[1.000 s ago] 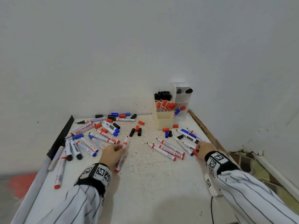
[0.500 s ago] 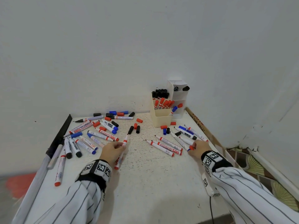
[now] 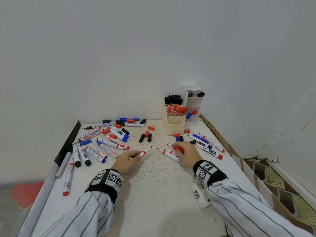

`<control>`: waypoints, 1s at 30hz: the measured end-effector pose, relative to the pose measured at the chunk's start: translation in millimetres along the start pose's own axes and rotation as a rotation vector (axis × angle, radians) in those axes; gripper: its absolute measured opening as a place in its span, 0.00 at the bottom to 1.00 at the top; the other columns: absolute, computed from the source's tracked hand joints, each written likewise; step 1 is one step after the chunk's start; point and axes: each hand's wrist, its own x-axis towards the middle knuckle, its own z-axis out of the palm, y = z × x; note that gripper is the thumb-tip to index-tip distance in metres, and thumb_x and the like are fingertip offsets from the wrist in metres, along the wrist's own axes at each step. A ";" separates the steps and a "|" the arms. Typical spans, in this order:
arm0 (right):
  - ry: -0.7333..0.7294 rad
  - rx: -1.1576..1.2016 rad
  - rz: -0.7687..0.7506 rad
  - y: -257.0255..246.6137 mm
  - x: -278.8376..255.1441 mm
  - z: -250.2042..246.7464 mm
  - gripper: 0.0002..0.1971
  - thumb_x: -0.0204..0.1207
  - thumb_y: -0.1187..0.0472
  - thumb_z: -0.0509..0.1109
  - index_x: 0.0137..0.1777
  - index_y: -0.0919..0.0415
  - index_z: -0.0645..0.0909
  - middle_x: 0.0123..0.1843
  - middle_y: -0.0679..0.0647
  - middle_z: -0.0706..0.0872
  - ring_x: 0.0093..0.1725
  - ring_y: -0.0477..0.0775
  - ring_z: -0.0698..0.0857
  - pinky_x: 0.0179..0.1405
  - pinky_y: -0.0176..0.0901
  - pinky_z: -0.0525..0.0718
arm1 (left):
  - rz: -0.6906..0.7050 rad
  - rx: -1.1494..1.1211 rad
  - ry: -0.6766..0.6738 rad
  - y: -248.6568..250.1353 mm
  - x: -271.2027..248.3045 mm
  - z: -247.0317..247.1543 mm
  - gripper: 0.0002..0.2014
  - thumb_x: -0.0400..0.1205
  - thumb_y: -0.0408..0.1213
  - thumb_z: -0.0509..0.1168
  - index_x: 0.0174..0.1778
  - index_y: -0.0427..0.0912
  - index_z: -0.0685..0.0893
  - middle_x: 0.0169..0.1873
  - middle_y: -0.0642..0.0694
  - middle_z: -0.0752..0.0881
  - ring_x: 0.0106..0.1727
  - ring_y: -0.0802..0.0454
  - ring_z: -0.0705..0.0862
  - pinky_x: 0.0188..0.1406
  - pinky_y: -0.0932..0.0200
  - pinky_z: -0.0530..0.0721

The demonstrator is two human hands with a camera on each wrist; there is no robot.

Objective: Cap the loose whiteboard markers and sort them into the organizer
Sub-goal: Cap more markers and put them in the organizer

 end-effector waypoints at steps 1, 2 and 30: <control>-0.024 0.044 -0.022 -4.6 0.9 6.8 0.14 0.78 0.67 0.64 0.62 0.56 0.78 0.52 0.47 0.79 0.46 0.38 0.76 0.54 0.29 0.77 | 0.015 0.010 -0.017 1.6 -1.5 0.0 0.17 0.84 0.39 0.60 0.70 0.44 0.77 0.52 0.50 0.82 0.46 0.60 0.78 0.46 0.65 0.77; -0.047 0.069 -0.034 -8.9 1.6 12.8 0.14 0.78 0.67 0.65 0.62 0.56 0.77 0.51 0.47 0.80 0.43 0.36 0.76 0.47 0.27 0.77 | 0.029 0.027 -0.032 3.5 -3.2 0.2 0.17 0.84 0.40 0.59 0.70 0.45 0.77 0.53 0.52 0.81 0.47 0.60 0.77 0.44 0.67 0.76; -0.230 0.165 0.038 -46.3 33.8 45.8 0.23 0.83 0.45 0.54 0.27 0.54 0.67 0.26 0.49 0.67 0.28 0.49 0.67 0.32 0.42 0.66 | 0.144 0.180 0.083 -7.3 5.3 -0.4 0.11 0.76 0.38 0.71 0.54 0.49 0.85 0.46 0.53 0.84 0.44 0.60 0.78 0.44 0.69 0.76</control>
